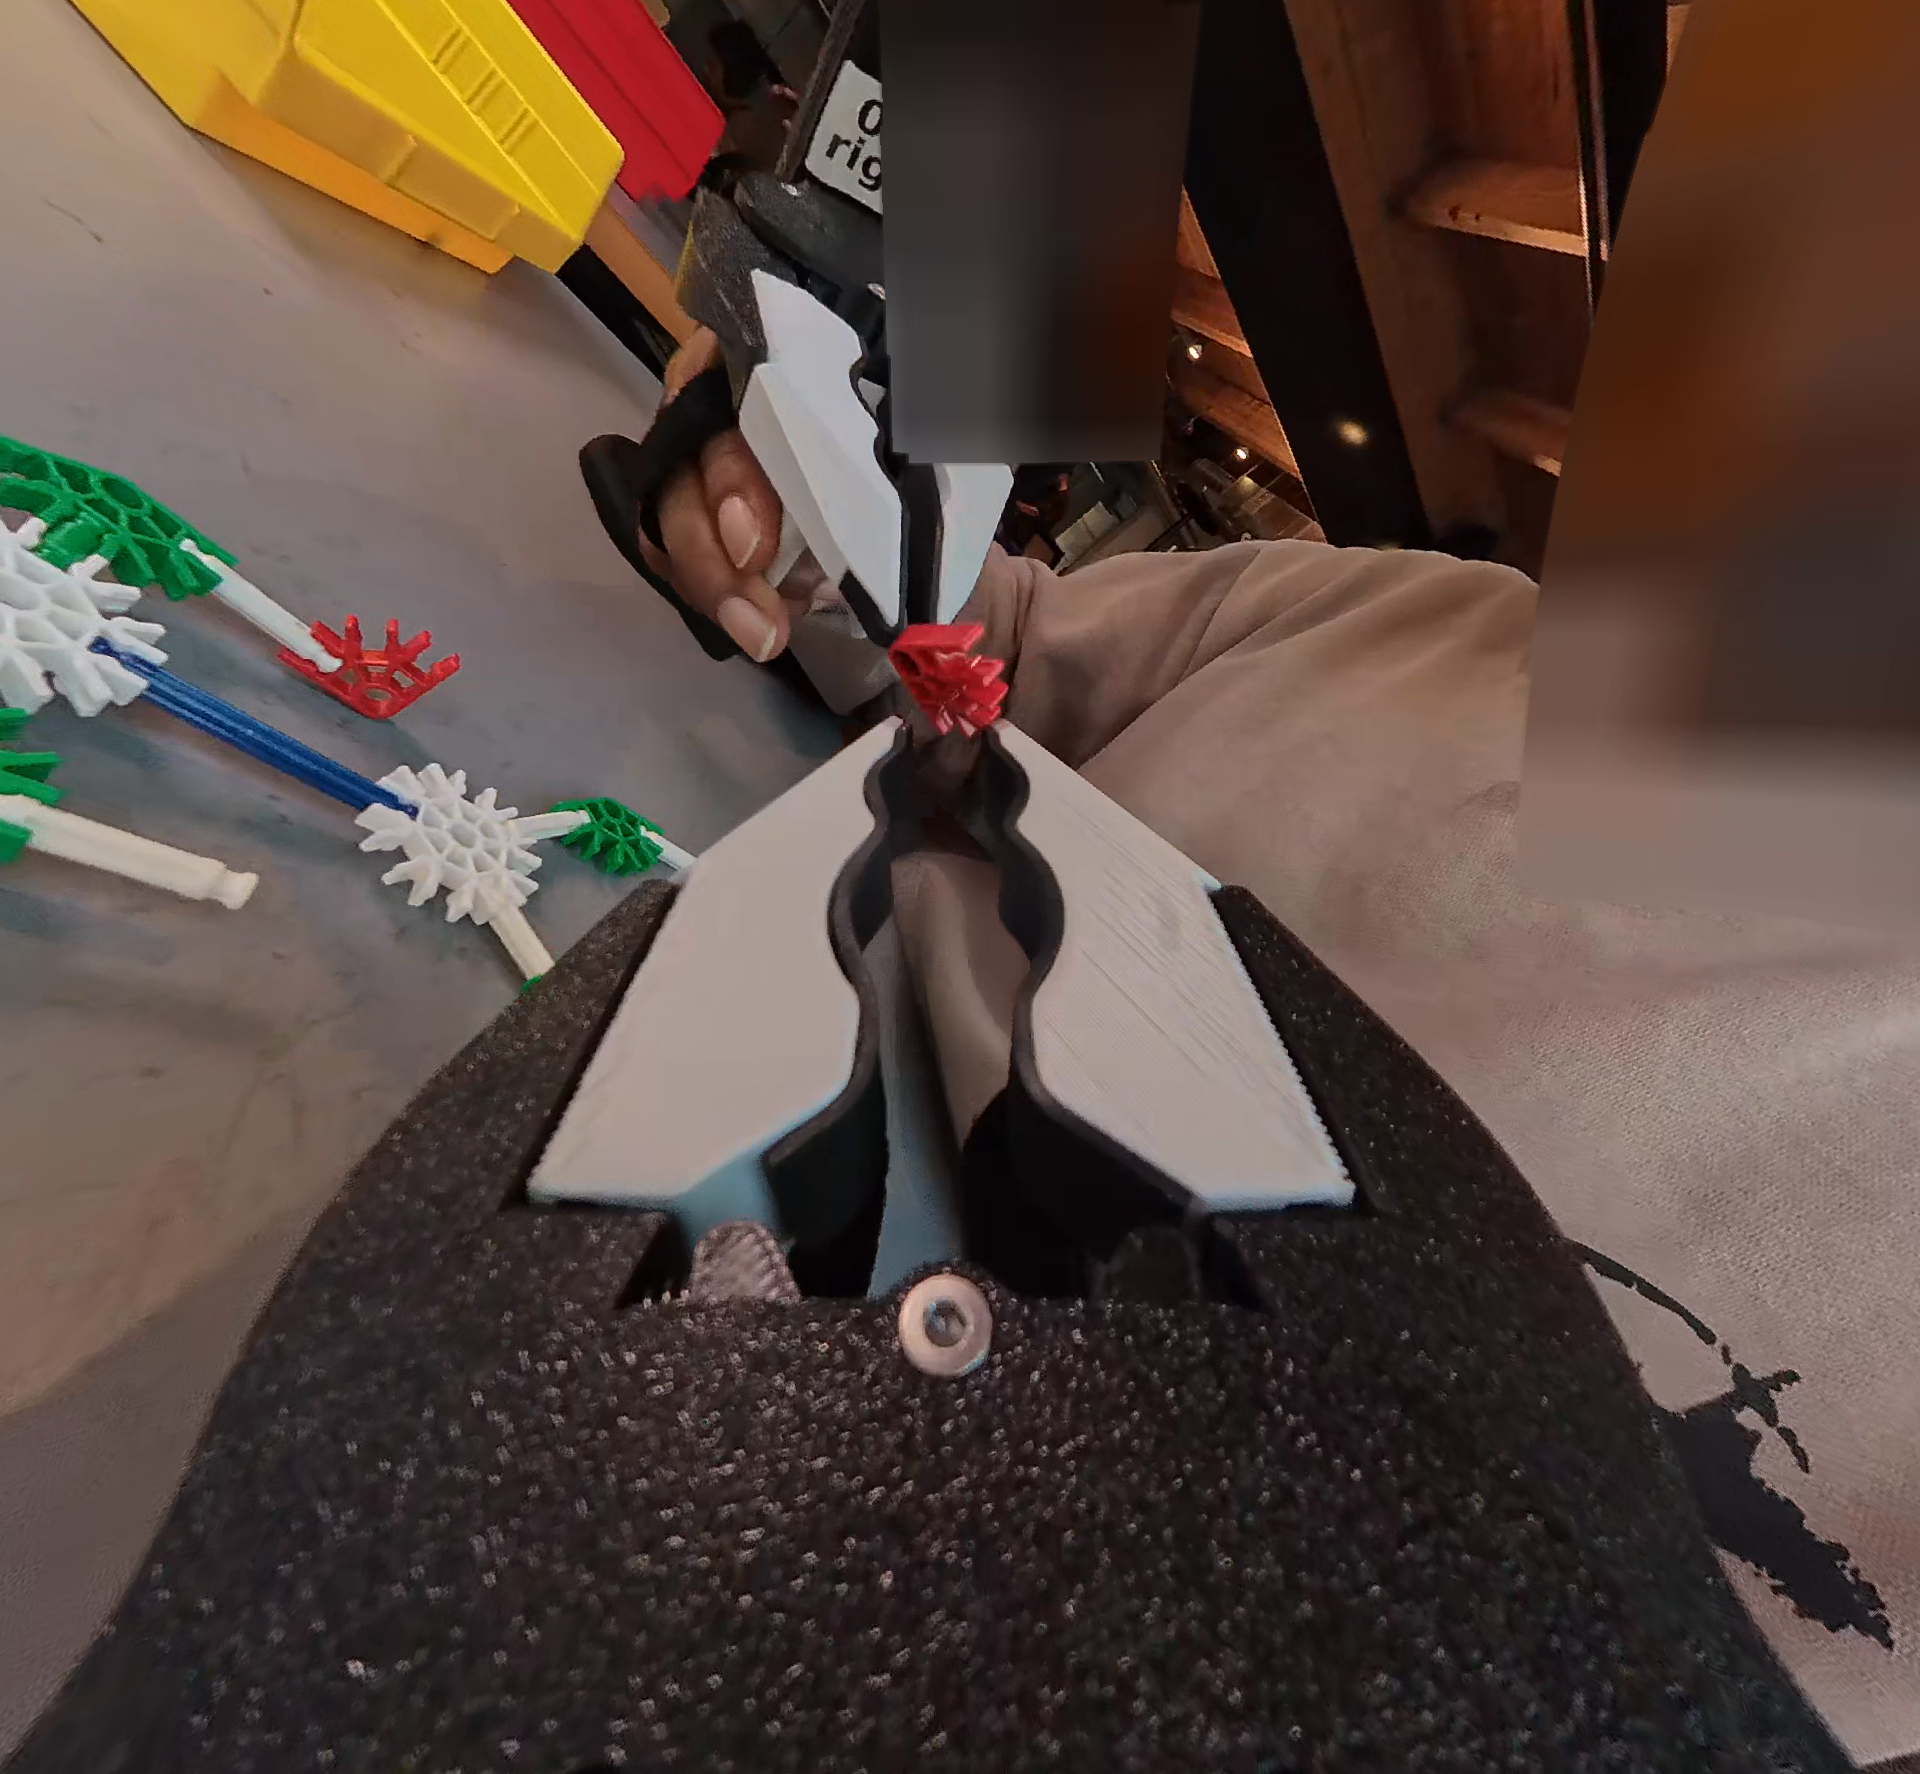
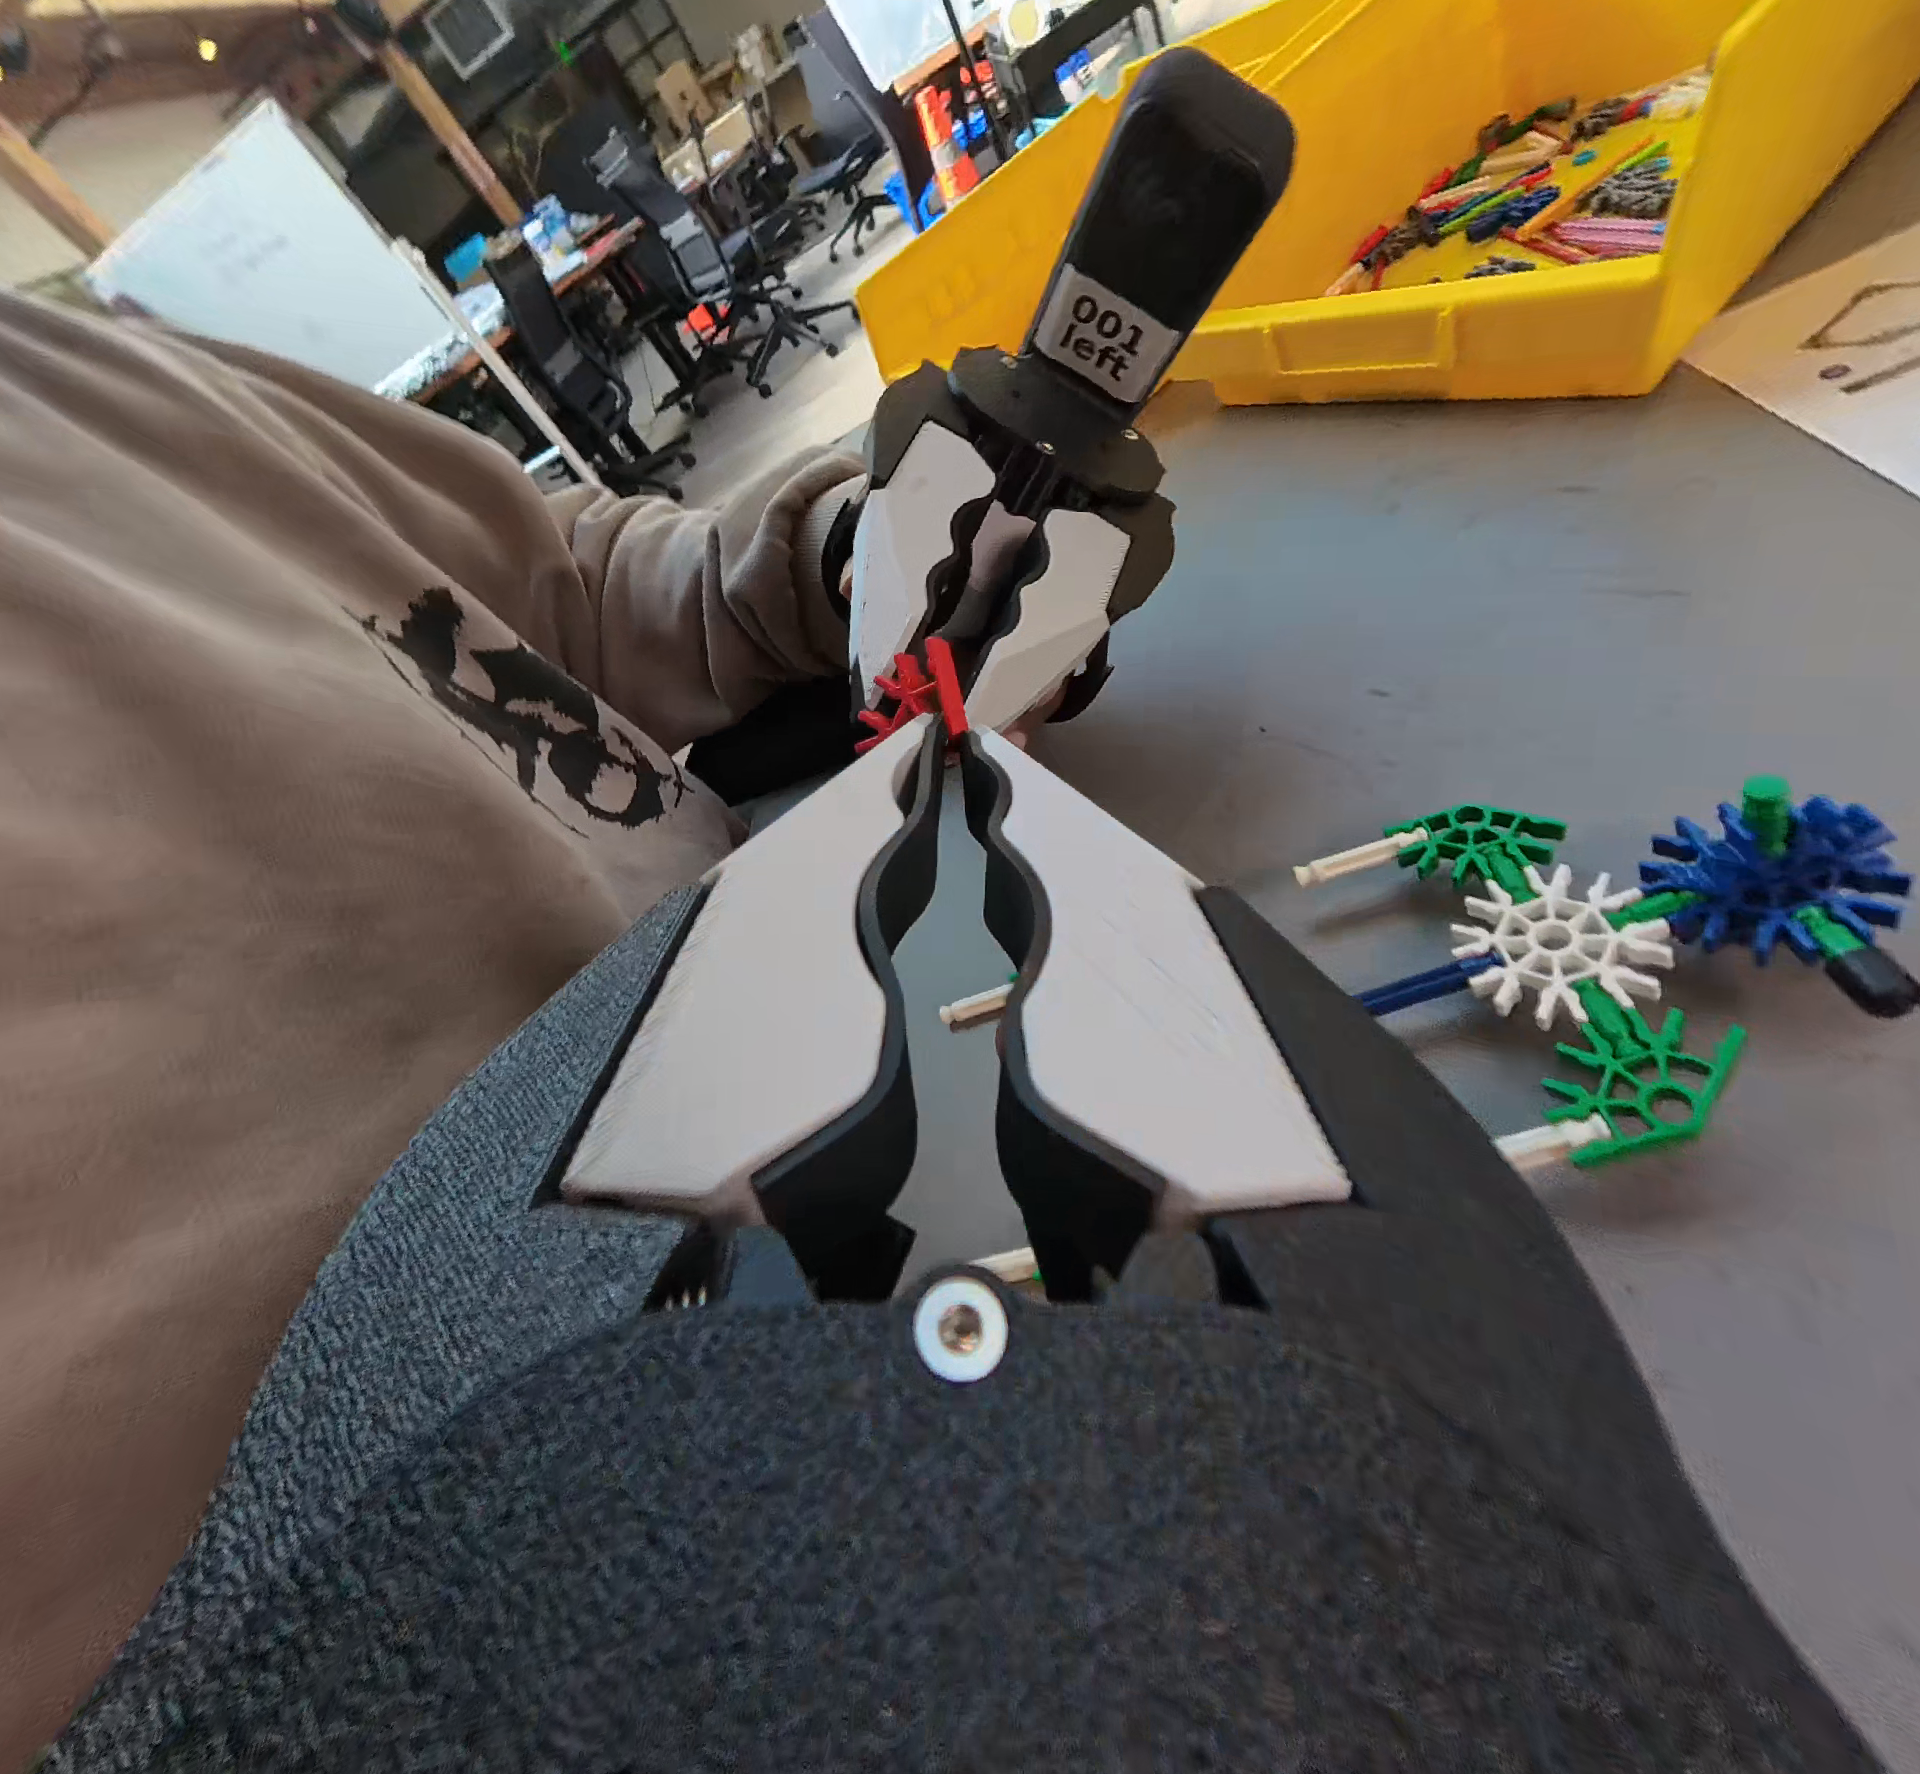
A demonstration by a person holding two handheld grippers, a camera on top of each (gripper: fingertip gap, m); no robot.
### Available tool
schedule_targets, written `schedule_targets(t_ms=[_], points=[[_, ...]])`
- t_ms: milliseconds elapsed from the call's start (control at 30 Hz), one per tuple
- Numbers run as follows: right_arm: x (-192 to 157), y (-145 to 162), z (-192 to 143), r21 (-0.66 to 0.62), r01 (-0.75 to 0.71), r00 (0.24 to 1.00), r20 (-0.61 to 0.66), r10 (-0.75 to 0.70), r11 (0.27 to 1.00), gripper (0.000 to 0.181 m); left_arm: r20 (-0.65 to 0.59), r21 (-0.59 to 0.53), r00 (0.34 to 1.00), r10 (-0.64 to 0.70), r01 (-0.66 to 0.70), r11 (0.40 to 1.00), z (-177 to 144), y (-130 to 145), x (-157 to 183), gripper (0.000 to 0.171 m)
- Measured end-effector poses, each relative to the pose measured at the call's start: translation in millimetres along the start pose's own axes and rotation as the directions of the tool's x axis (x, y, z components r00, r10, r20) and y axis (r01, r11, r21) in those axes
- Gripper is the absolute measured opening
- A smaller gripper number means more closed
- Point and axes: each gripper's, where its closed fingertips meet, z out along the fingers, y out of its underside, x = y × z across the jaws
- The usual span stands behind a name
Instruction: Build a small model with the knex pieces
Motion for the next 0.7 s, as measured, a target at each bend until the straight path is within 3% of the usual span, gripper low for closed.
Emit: schedule_targets(t_ms=[67, 400, 567, 700], points=[[8, -2, -3, 0.042, -0.065, 0.997, -0.037, 0.066, 0.997, 0.001, 0.034, 0.017, 0.999, 0.015, -0.015, 1.0, -2, -3, -4, 0.012], [36, 5, 3, 0.104, -0.116, 0.961, -0.239, 0.138, 0.988, 0.0, 0.267, 0.059, 0.961, 0.068, -0.087, 0.994, -7, -11, -33, 0.016], [54, 17, 3, 0.058, -0.097, 0.929, -0.352, 0.111, 0.994, 0.0, 0.358, 0.082, 0.933, 0.044, -0.079, 0.993, -17, -14, -48, 0.001], [60, 24, 4, 0.015, -0.086, 0.908, -0.411, 0.085, 0.996, 0.0, 0.418, 0.049, 0.907, 0.046, -0.073, 0.996, -21, -9, -58, 0.0]])
